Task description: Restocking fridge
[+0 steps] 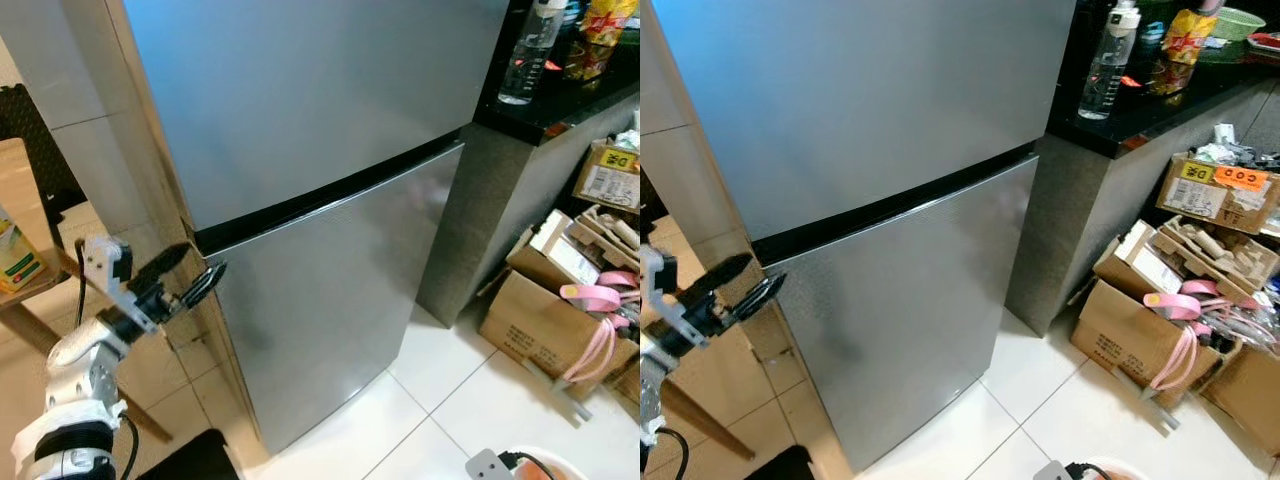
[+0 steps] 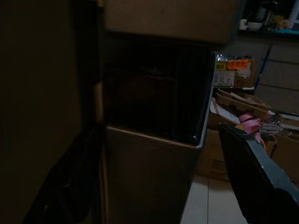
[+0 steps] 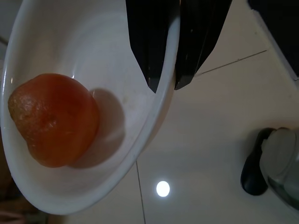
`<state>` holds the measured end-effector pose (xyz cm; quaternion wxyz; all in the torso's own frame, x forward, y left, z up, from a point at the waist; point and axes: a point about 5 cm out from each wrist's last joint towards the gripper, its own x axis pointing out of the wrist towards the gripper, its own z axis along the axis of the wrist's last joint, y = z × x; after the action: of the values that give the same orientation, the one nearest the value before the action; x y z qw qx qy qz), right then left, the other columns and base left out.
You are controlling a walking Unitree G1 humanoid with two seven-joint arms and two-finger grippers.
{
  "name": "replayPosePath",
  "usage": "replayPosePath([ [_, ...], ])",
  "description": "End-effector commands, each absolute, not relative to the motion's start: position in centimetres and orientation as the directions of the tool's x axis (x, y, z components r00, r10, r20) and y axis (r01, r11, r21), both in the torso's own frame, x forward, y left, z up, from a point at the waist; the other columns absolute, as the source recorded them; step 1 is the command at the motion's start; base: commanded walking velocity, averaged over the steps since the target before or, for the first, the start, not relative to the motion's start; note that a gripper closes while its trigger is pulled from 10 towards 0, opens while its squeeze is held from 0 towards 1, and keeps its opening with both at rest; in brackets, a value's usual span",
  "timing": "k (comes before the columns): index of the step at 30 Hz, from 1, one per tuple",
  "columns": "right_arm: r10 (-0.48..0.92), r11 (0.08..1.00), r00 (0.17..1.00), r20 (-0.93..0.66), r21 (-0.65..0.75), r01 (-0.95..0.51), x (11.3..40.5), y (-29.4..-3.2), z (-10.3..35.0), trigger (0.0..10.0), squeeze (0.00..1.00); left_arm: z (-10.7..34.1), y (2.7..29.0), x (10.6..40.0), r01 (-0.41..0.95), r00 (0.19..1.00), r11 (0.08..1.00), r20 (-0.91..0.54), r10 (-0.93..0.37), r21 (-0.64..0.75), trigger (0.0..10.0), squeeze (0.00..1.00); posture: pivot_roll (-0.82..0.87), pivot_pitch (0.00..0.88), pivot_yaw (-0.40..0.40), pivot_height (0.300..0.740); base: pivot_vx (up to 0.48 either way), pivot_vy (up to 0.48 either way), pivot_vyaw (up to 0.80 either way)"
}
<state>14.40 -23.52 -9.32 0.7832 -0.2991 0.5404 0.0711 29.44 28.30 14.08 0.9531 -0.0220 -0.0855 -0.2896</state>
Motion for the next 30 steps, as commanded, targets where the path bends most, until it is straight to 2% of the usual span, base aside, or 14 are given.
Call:
replayPosePath([
  [1, -0.221, 0.810, 0.422, -0.879, -0.406, -0.423, 14.8, -23.6, -9.1, 10.0, 0.00, 14.0, 28.1, 29.8, 0.546, 0.827, 0.838, 0.152, -0.541, 0.011, 10.0, 0.00, -0.09, 0.000, -0.016, 0.740, 0.000, 0.000, 0.00],
  [6, -0.222, 0.810, 0.423, -0.879, -0.408, -0.422, 14.9, -23.6, -9.1, 10.0, 0.00, 13.8, 27.6, 30.0, 0.580, 0.806, 0.814, 0.144, -0.574, -0.005, 10.0, 0.00, -0.09, 0.000, -0.016, 0.740, 0.000, 0.000, 0.00],
  [12, -0.223, 0.809, 0.424, -0.878, -0.409, -0.422, 14.9, -23.6, -9.1, 10.0, 0.00, 13.4, 26.5, 29.8, 0.671, 0.737, 0.741, 0.123, -0.665, -0.019, 10.0, 0.00, -0.09, 0.000, -0.016, 0.740, 0.000, 0.000, 0.00],
  [13, -0.223, 0.809, 0.424, -0.878, -0.410, -0.422, 14.9, -23.6, -9.1, 10.0, 0.00, 13.4, 25.8, 29.5, 0.719, 0.692, 0.694, 0.128, -0.711, -0.032, 10.0, 0.00, -0.09, 0.000, -0.016, 0.740, 0.000, 0.000, 0.00],
  [14, -0.223, 0.809, 0.424, -0.878, -0.410, -0.422, 14.9, -23.6, -9.1, 10.0, 0.00, 13.4, 25.8, 29.5, 0.719, 0.692, 0.694, 0.128, -0.711, -0.032, 10.0, 0.00, -0.09, 0.000, -0.016, 0.740, 0.000, 0.000, 0.00],
  [16, -0.224, 0.808, 0.424, -0.877, -0.411, -0.422, 14.9, -23.7, -9.1, 10.0, 0.00, 13.4, 24.3, 28.8, 0.808, 0.588, 0.586, 0.134, -0.798, -0.053, 10.0, 0.00, -0.09, 0.000, -0.015, 0.740, 0.000, 0.000, 0.00],
  [17, -0.224, 0.808, 0.424, -0.877, -0.411, -0.422, 14.9, -23.7, -9.1, 10.0, 0.00, 13.4, 24.3, 28.8, 0.808, 0.588, 0.586, 0.134, -0.798, -0.053, 10.0, 0.00, -0.09, 0.000, -0.015, 0.740, 0.000, 0.000, 0.00],
  [20, -0.224, 0.808, 0.424, -0.877, -0.411, -0.422, 14.9, -23.7, -9.1, 10.0, 0.00, 13.5, 22.4, 28.0, 0.880, 0.475, 0.472, 0.143, -0.868, -0.060, 10.0, 0.00, -0.09, 0.000, -0.015, 0.740, 0.000, 0.000, 0.00],
  [28, -0.223, 0.808, 0.424, -0.878, -0.410, -0.423, 14.9, -23.6, -9.1, 10.0, 0.00, 13.6, 21.1, 27.6, 0.917, 0.398, 0.393, 0.140, -0.907, -0.063, 10.0, 0.00, -0.09, 0.000, -0.015, 0.740, 0.000, 0.000, 0.00],
  [30, -0.224, 0.809, 0.423, -0.878, -0.410, -0.422, 14.9, -23.6, -9.1, 10.0, 0.00, 13.8, 20.2, 27.1, 0.939, 0.344, 0.337, 0.150, -0.927, -0.070, 10.0, 0.00, -0.09, 0.000, -0.015, 0.740, 0.000, 0.000, 0.00],
])
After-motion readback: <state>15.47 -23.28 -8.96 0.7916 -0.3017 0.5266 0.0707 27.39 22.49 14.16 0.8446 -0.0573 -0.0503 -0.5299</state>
